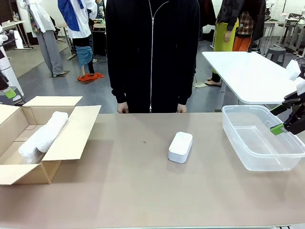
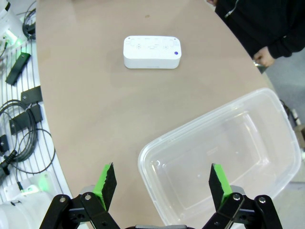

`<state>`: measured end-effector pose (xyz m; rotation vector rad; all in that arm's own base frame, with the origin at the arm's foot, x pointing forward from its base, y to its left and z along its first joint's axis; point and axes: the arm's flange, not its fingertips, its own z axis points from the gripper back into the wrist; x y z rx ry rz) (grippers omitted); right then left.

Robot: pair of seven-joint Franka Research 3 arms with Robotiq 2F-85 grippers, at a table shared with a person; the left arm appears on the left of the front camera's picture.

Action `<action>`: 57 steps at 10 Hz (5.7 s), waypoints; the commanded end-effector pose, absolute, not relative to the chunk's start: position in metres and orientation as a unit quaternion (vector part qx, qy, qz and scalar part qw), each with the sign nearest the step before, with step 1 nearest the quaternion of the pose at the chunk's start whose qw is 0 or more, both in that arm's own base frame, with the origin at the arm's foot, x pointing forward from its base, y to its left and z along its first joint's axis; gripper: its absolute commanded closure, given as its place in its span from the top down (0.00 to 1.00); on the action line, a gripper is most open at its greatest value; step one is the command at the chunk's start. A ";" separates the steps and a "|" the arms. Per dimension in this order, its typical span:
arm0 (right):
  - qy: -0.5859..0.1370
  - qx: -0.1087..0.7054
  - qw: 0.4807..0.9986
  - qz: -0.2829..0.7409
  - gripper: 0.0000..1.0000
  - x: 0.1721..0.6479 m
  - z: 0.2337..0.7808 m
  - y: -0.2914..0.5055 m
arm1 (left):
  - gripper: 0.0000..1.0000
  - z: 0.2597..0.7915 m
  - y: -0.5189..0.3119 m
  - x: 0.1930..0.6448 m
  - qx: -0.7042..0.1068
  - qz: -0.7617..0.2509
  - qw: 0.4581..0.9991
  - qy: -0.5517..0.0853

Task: Separate and place wrapped and unwrapped clocks.
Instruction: Pick up the Digital clock indicated by the person.

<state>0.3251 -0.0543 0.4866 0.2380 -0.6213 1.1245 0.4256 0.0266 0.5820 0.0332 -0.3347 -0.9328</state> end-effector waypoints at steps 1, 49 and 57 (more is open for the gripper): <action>-0.299 0.125 0.786 0.527 1.00 0.327 0.484 -0.054 | 1.00 0.571 0.034 0.424 -0.076 -0.516 0.823 -0.226; -0.176 0.062 0.699 0.691 1.00 0.388 0.527 0.045 | 1.00 0.572 0.039 0.446 -0.156 -0.623 0.709 -0.291; -0.078 0.096 0.654 0.747 1.00 0.463 0.495 0.190 | 1.00 0.572 0.039 0.446 -0.156 -0.623 0.709 -0.291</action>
